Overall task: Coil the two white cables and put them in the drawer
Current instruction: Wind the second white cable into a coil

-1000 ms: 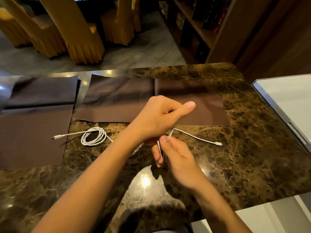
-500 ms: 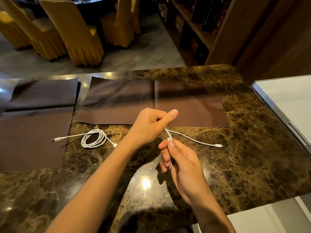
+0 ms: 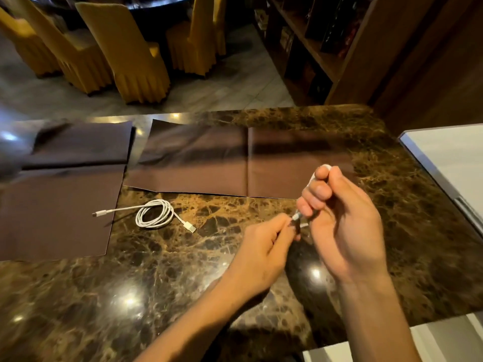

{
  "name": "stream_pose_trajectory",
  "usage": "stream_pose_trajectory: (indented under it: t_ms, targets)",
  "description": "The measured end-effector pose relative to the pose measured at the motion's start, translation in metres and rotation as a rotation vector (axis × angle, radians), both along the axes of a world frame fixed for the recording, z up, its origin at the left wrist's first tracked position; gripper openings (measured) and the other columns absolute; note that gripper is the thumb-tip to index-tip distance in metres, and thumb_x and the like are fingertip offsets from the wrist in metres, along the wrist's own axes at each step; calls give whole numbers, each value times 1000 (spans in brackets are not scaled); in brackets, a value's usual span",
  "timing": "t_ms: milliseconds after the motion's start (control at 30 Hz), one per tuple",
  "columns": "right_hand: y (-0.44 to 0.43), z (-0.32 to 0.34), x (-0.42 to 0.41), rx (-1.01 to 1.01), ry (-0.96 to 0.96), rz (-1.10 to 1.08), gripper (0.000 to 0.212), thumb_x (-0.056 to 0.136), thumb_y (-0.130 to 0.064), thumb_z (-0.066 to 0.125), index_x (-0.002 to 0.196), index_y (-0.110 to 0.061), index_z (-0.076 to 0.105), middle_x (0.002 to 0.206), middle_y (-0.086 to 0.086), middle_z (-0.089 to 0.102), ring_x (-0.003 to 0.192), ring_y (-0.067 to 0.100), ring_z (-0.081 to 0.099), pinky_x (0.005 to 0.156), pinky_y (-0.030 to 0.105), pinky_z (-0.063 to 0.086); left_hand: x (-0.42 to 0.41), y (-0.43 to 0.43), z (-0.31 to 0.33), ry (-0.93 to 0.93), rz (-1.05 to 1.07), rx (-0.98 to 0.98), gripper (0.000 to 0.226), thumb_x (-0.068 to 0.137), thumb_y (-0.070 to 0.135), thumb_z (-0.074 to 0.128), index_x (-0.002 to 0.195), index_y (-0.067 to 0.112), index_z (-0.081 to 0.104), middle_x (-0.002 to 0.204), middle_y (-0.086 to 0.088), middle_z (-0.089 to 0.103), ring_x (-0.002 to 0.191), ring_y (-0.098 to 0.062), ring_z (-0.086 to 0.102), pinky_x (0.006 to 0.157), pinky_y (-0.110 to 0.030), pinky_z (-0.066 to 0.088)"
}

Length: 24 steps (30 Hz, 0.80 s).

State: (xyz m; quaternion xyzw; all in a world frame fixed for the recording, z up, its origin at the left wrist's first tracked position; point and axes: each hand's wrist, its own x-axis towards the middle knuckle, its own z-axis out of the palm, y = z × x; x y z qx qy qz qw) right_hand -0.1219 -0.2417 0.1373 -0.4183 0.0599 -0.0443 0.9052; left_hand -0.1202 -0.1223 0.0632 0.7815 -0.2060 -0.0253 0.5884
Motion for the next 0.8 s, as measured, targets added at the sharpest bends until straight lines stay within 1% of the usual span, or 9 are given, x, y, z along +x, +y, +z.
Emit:
stream_pose_trajectory:
  t_ms: [133, 267, 367, 467, 567, 667, 700, 733, 800]
  targets:
    - [-5, -7, 16, -136, -40, -48, 29, 104, -18, 41, 89, -7, 63, 66, -1, 48, 57, 9, 41, 54, 23, 40, -13, 2, 9, -31, -23, 97, 32, 107, 24, 43, 80, 19, 60, 56, 16, 45, 54, -1, 46, 55, -13, 31]
    - [-5, -33, 29, -281, -29, 16, 30, 103, -20, 46, 89, -12, 71, 69, 0, 57, 59, 11, 48, 56, 24, 42, -19, 6, 17, -11, -65, 207, 31, 107, 30, 41, 85, 22, 61, 58, 12, 48, 53, -5, 48, 54, -21, 38]
    - [-1, -53, 27, -423, -13, 71, 30, 102, -20, 48, 87, -15, 74, 71, 2, 62, 62, 11, 51, 56, 22, 45, -13, 14, 26, -39, -36, 279, 34, 105, 31, 44, 76, 20, 58, 55, 12, 47, 52, -5, 47, 54, -19, 35]
    - [3, -64, 19, -529, -26, 96, 29, 103, -21, 48, 88, -12, 72, 73, 4, 63, 63, 10, 53, 58, 21, 46, -7, 18, 33, -84, -14, 327, 40, 104, 32, 48, 65, 22, 51, 51, 11, 43, 48, -7, 45, 51, -17, 30]
    - [8, -75, 12, -579, -28, 101, 30, 103, -22, 47, 87, -7, 66, 71, 4, 62, 63, 13, 58, 59, 28, 48, -2, 18, 39, -78, -9, 306, 46, 103, 34, 48, 58, 23, 47, 48, 8, 42, 46, -10, 43, 51, -18, 28]
    - [14, -85, 1, -531, -13, 67, 34, 102, -23, 43, 85, -10, 69, 80, 7, 68, 77, 19, 63, 70, 37, 50, 10, 19, 47, -94, 13, 244, 50, 103, 38, 46, 56, 20, 50, 48, 3, 47, 48, -11, 49, 53, -29, 39]
    - [16, -86, -5, -485, 12, 70, 37, 103, -28, 43, 88, -15, 74, 84, 4, 71, 83, 17, 66, 74, 34, 51, 16, 19, 49, -100, 21, 241, 51, 102, 40, 45, 58, 16, 55, 49, 0, 53, 50, -12, 54, 56, -35, 45]
    - [19, -86, -10, -457, 43, 76, 41, 103, -37, 44, 88, -17, 76, 85, 3, 72, 84, 15, 67, 75, 32, 51, 22, 18, 50, -105, 32, 247, 53, 102, 42, 44, 60, 13, 58, 50, -4, 57, 51, -15, 58, 59, -39, 48]
    - [25, -84, -21, -467, 93, 79, 54, 94, -60, 49, 79, -12, 71, 74, 5, 65, 72, 16, 61, 70, 35, 47, 36, 17, 51, -95, 52, 262, 58, 102, 44, 46, 58, 7, 53, 48, -10, 55, 48, -19, 56, 61, -42, 49]
